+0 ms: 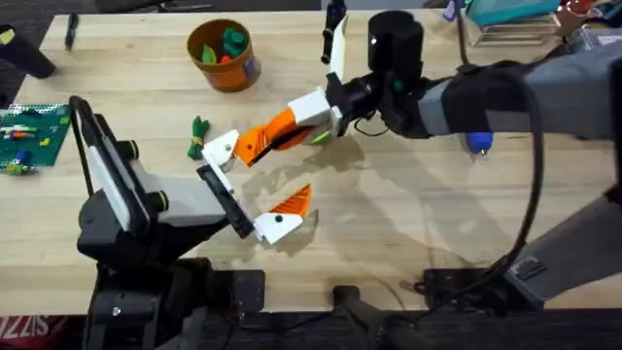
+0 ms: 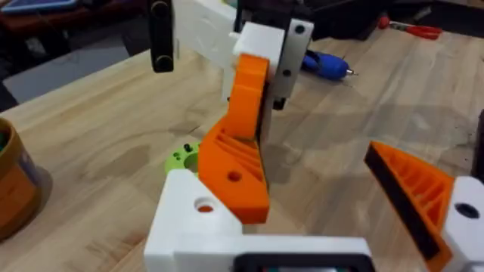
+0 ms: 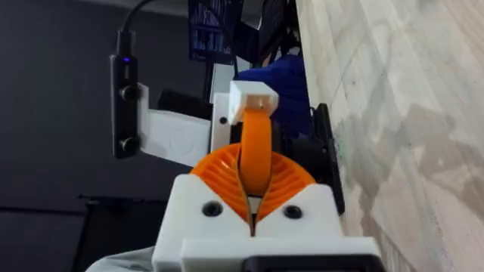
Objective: Pick up the gripper from the table and insert it into the empty holder that is missing its gripper. Then pick up a screw, insert it into the mounting hole, and use the screwdriver to tighten it. Finally, clean up the table by picking up the vegetable and placing it into the bucket.
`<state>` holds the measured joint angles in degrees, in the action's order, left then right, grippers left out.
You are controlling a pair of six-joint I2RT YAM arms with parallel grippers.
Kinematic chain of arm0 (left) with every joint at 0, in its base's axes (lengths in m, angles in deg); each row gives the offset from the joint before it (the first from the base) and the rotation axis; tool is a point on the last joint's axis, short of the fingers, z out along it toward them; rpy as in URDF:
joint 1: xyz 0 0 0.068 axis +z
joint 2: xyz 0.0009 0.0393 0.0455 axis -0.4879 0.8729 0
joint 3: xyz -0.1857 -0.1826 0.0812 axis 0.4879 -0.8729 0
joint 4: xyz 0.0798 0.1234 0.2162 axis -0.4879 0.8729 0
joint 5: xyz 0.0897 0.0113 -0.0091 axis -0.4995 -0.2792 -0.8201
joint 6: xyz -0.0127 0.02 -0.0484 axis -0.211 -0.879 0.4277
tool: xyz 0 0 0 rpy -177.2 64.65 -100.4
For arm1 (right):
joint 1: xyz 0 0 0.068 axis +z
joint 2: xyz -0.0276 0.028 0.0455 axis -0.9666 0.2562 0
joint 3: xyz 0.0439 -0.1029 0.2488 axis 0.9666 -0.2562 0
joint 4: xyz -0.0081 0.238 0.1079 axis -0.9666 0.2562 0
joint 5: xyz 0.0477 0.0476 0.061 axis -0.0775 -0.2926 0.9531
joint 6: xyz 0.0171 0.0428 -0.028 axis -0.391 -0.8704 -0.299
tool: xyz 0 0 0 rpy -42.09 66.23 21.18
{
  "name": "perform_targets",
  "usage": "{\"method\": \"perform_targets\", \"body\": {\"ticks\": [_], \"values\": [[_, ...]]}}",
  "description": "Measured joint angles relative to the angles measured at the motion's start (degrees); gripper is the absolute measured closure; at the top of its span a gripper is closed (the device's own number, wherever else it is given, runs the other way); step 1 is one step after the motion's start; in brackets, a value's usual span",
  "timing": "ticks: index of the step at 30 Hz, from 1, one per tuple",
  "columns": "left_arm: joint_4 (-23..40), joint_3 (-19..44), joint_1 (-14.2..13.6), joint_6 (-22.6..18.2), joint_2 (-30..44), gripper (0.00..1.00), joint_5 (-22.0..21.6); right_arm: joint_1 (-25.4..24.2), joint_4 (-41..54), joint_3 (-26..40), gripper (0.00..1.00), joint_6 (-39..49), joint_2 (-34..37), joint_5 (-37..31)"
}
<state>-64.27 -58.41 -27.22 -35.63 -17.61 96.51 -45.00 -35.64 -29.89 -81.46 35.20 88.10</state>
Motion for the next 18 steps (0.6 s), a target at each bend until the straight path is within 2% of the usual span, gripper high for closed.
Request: {"method": "perform_targets", "body": {"ticks": [9, 14, 18], "values": [[0.04, 0.00, 0.20, 1.76, 0.13, 0.015, -1.68, 1.90, -1.36, 0.20, 0.995, -0.71, 1.61, 0.08], [0.04, 0.00, 0.64, 1.98, 0.13, 0.015, -3.02, 3.80, -1.99, 0.20, 0.995, -3.21, 1.60, -1.42], [-0.06, 0.00, 0.69, 1.85, 0.13, 0.015, -3.36, 4.96, -6.23, 0.20, 0.995, -6.88, 1.62, -3.54]]}}
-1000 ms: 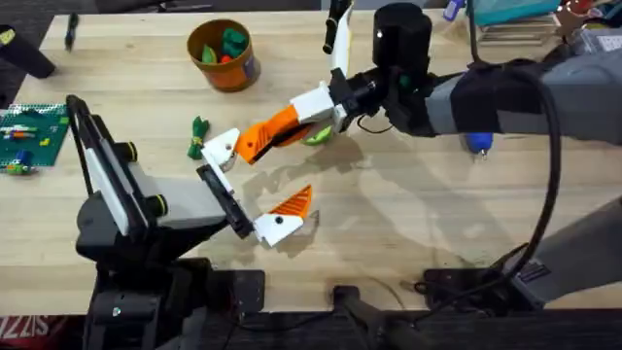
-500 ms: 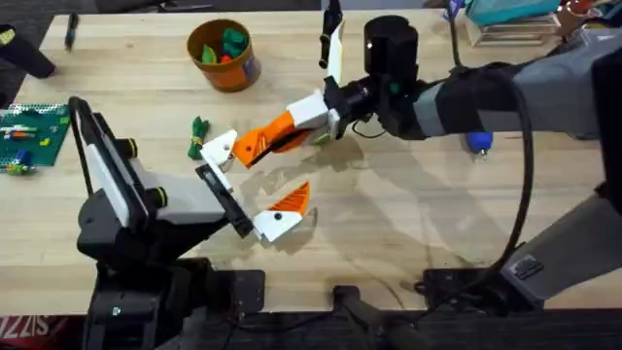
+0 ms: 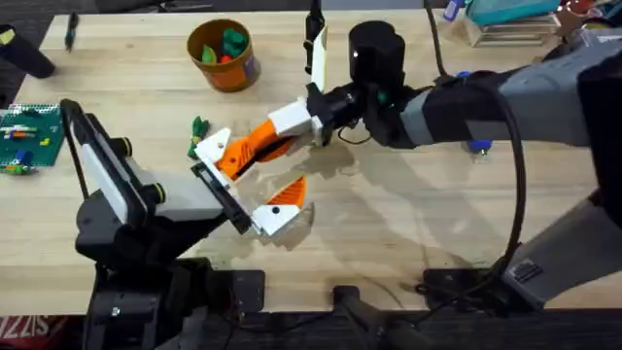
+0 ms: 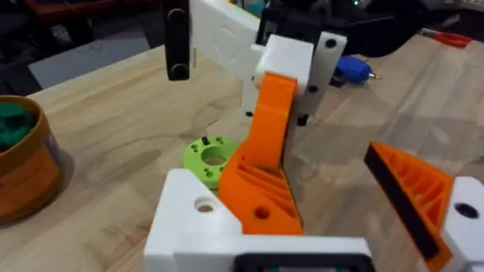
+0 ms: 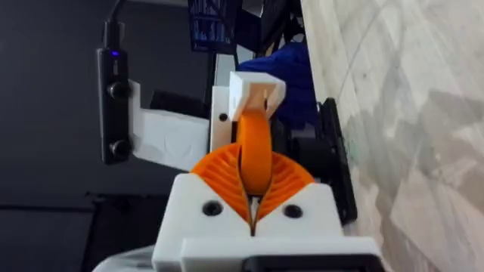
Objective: Pick up the gripper from the table and insert it into the empty holder that is missing its gripper. Then pick up a screw, insert it into the mounting hole, and use the screwdriver to tighten it. Finally, clean up the table by picking up the vegetable and placing it into the bucket.
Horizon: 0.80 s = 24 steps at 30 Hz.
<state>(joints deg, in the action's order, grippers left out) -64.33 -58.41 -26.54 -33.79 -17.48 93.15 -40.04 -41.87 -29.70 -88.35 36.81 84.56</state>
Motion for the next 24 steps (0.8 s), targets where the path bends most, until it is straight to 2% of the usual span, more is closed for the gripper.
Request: {"method": "perform_targets", "body": {"ticks": [3, 10, 17, 24], "values": [[-0.16, 0.00, 0.06, -0.56, -0.02, 0.015, -0.58, 0.13, -3.54, 0.00, 0.995, -2.84, 0.53, -1.79], [-0.01, 0.00, 0.06, -0.42, 0.00, 0.015, -0.55, 0.32, -2.90, 0.00, 0.995, -5.73, 0.72, -4.81], [0.12, 0.00, 0.06, 1.03, 0.70, 0.013, -0.50, 0.28, 1.84, 0.15, 0.995, -4.36, 0.56, -7.13], [0.15, 0.00, 0.04, 1.62, 1.03, 0.015, -0.19, -0.03, 2.33, 0.19, 0.995, -2.22, 0.56, -7.94]]}}
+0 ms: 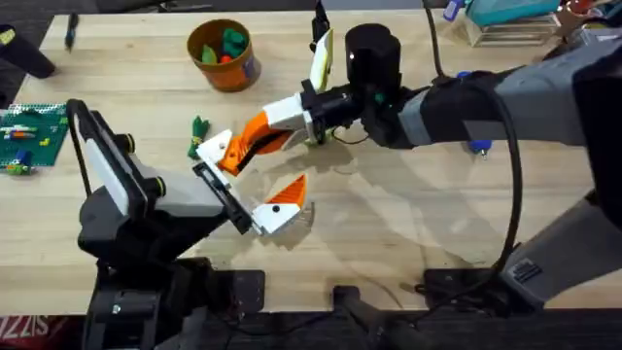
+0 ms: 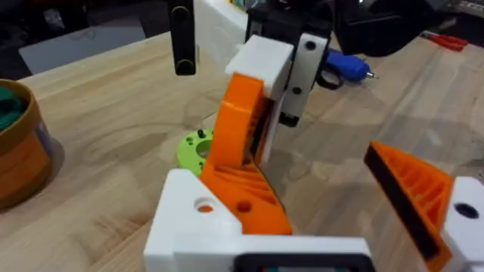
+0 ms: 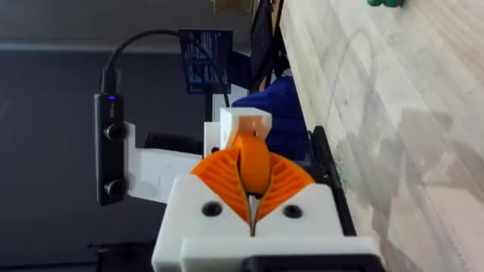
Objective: Pick up the gripper from the table and insert it into the empty holder that is missing its gripper. Then pick up a screw, insert it into the mounting hole, and use the screwdriver to tighten it. Finally, clean up the table by picking up the vegetable and placing it into the bucket.
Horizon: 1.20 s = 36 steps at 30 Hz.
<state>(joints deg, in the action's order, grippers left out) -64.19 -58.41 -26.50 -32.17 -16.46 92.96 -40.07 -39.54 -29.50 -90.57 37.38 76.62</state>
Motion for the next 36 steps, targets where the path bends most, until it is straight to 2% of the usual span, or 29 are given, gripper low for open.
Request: {"method": "perform_targets", "body": {"ticks": [11, 16, 23, 24, 30, 36], "values": [[-0.22, 0.00, -0.32, -1.14, -0.13, 0.015, 1.58, -1.09, -4.14, -0.16, 0.995, 1.05, 0.22, 0.03], [-0.13, 0.00, -0.33, -1.07, -0.13, 0.015, 1.99, -1.11, -8.16, -2.31, 0.995, 0.47, 0.22, -0.95], [-0.09, 0.00, -0.59, -1.09, -0.13, 0.015, 2.93, -1.26, -26.68, -11.05, 0.995, -4.49, 0.22, -9.04], [0.03, 0.00, -0.57, -0.58, -0.11, 0.014, 2.73, 0.14, -31.30, -14.97, 0.995, -6.32, 0.22, -14.80], [0.02, 0.00, -0.07, 0.14, -0.11, 0.015, -0.15, 3.42, -31.96, -15.56, 0.995, -6.95, 0.22, -22.42], [-0.02, 0.00, 0.13, 0.24, -0.11, 0.015, -1.48, 4.71, -31.88, -15.53, 0.995, -6.54, 0.22, -25.55]]}}
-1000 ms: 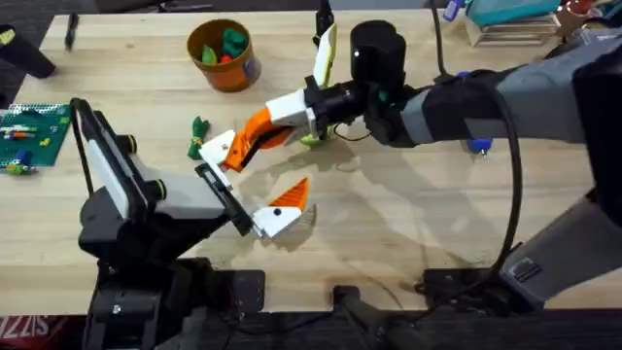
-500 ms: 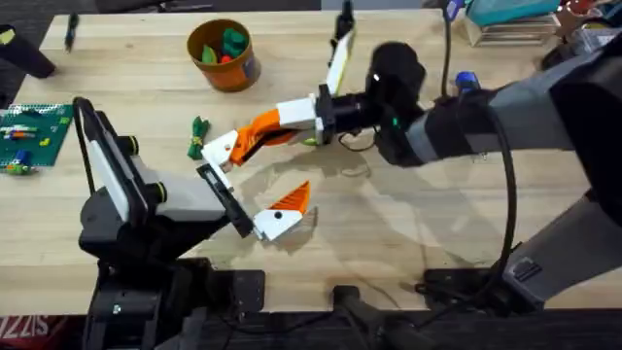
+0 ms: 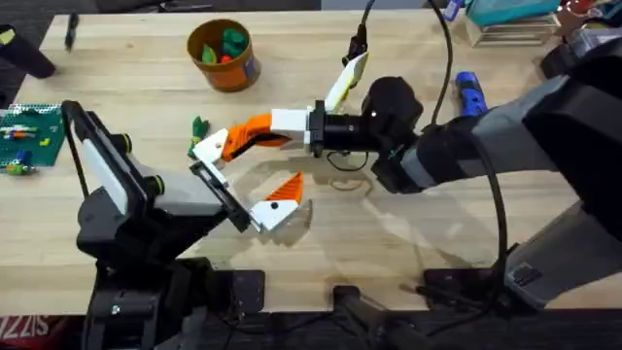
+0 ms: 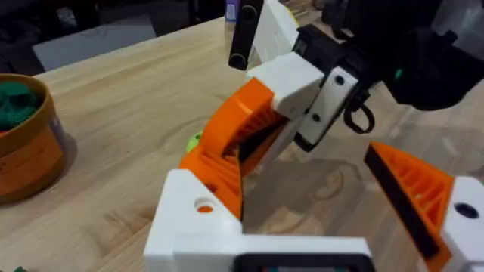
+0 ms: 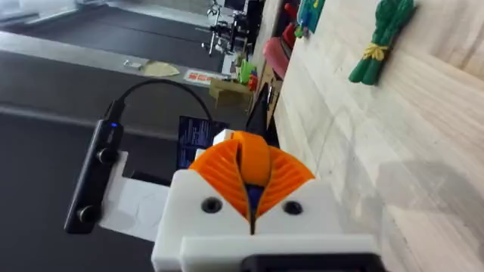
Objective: Pick up the gripper from the table and insert it into the empty holder that is missing its gripper. Then pick up a screw, insert it into the mounting hole, and use the screwdriver to tighten it. Finally, clean up the table by picking up the vegetable and placing it into the bucket.
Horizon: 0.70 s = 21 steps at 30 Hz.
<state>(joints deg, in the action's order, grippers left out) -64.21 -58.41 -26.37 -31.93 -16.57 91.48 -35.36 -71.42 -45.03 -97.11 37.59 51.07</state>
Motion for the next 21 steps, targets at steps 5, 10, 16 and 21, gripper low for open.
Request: {"method": "perform_targets", "body": {"ticks": [5, 10, 16, 21], "values": [[-0.10, 0.00, 0.11, -0.26, -0.02, 0.015, -0.53, 2.23, 1.89, 2.25, 0.995, 2.26, 0.00, -0.50], [-0.04, 0.00, 0.62, 0.00, -0.02, 0.015, -1.05, 2.72, 5.80, 4.37, 0.995, 3.54, 0.00, 0.52], [0.00, 0.00, 0.66, 0.00, 0.00, 0.015, -0.97, 2.58, 6.07, 4.61, 0.995, 4.04, 0.00, 1.12], [-0.02, 0.00, 0.68, -0.04, -0.02, 0.015, -1.01, 2.44, 6.61, 5.15, 0.991, 4.64, 0.00, 1.89]]}}
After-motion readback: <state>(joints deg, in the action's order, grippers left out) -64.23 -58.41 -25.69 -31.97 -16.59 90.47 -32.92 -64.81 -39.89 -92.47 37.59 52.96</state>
